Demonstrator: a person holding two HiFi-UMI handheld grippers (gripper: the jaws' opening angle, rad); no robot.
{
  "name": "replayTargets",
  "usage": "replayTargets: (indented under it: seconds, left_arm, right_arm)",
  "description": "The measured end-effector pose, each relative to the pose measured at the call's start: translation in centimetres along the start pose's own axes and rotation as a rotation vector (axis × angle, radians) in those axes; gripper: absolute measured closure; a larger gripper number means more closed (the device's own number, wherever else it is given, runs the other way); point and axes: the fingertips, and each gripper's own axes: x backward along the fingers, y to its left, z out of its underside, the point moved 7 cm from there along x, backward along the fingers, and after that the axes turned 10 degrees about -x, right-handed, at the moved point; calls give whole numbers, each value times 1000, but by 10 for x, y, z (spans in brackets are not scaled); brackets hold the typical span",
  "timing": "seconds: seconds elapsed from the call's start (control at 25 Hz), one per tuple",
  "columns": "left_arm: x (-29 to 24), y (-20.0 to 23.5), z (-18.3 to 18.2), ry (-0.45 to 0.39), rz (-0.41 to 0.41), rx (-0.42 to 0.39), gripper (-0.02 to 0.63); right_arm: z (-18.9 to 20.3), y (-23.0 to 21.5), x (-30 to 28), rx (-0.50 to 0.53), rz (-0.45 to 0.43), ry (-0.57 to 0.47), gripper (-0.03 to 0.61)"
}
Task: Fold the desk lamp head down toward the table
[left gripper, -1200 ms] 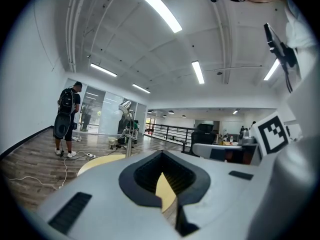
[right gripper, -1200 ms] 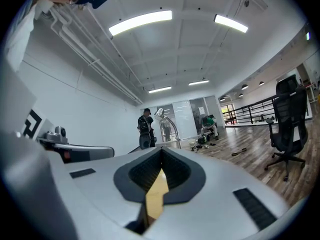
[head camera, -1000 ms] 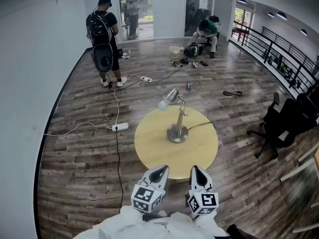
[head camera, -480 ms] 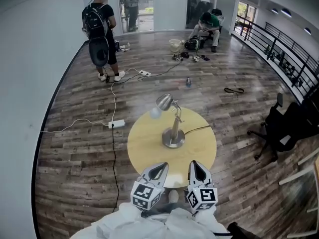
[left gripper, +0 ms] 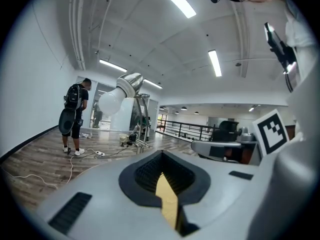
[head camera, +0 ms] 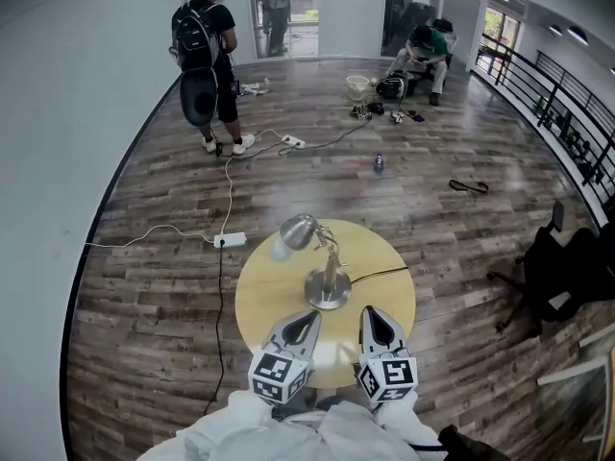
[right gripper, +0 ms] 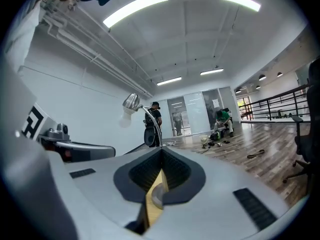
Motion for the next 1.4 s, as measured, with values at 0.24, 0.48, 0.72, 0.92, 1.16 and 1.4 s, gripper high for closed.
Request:
replayTargets:
  seconds: [0.24,0.48,0.72,0.92,1.16,1.4]
  left_arm:
    - [-22,11,2,24,-52,13,615]
    - [-34,27,3,50,-68,14,615]
    - [-37,40,13,82,-85,38,615]
    - [-32,52,24,126,-103,48,615]
    - [-20,81,32,166,-165,42,615]
    - [-6,109,-18,0,-175,-114,493]
  right_arm:
    - [11,-26,-35,31,-41,66,578]
    - [29,-34,-58,-11,-58,128,578]
    - [62,-42,-109,78,-147,202,578]
    - [67,-42,-161,136,-183,188,423]
    - [62,-31,-204,207,-210,239,436]
    - [65,-30,-203,162,-196,234,439]
